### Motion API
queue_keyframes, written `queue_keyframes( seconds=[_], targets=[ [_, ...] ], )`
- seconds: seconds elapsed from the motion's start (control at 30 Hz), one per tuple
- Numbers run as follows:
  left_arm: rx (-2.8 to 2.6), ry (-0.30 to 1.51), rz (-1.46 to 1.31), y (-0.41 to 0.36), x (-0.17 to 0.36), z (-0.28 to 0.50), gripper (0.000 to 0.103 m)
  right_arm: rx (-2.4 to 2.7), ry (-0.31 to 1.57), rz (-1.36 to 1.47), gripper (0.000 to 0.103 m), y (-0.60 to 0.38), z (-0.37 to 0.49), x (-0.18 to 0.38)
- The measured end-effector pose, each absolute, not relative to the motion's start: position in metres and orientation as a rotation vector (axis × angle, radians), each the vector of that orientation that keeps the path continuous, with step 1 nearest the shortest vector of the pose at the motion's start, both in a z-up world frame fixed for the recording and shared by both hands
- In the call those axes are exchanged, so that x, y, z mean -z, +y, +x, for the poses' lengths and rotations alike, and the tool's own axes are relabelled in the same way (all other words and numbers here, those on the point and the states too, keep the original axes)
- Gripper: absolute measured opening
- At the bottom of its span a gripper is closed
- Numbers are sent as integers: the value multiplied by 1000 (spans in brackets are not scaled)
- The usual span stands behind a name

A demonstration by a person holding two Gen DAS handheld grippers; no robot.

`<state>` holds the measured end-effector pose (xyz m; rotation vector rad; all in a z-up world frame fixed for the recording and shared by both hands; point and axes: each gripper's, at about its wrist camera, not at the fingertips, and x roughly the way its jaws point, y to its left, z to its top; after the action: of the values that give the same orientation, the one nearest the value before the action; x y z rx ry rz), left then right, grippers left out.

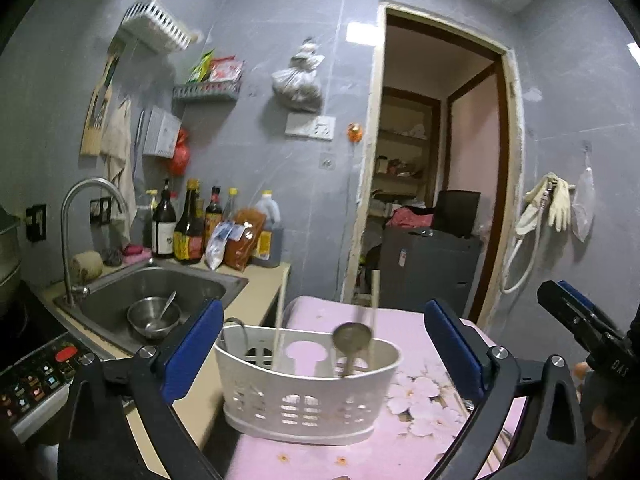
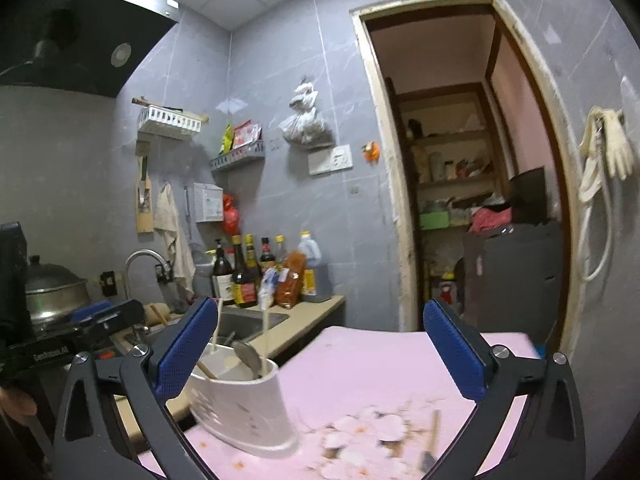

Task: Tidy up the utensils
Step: 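Move both tools back over the remaining utensils on the tablecloth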

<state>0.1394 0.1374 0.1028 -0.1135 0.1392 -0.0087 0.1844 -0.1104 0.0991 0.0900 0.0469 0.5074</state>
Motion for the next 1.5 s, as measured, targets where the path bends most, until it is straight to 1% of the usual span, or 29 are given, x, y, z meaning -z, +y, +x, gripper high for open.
queue_keyframes(
  seconds=[0.2, 0.4, 0.63, 1.03, 1.2, 1.37, 1.43, 1.5],
  targets=[
    [40, 107, -109, 109, -100, 122, 100, -438, 18, 26, 103, -146, 162, -98],
    [103, 121, -115, 81, -94, 117, 100, -383, 2, -21, 103, -173, 146, -90],
    [170, 221, -88, 46, -73, 129, 100, -340, 44, -69, 103, -197, 143, -78],
    [245, 522, -21, 7, -16, 164, 100, -304, 251, -111, 103, -227, 154, -38],
    [235, 588, -10, 1, -11, 173, 100, -320, 334, -132, 103, -227, 163, -25],
    [244, 694, 9, -5, -2, 191, 100, -351, 436, -146, 103, -226, 177, -9],
    [246, 734, 12, -5, 4, 200, 100, -371, 492, -137, 102, -228, 185, -2],
    [248, 774, 13, -6, 10, 207, 100, -398, 545, -121, 96, -229, 192, 4]
  ],
)
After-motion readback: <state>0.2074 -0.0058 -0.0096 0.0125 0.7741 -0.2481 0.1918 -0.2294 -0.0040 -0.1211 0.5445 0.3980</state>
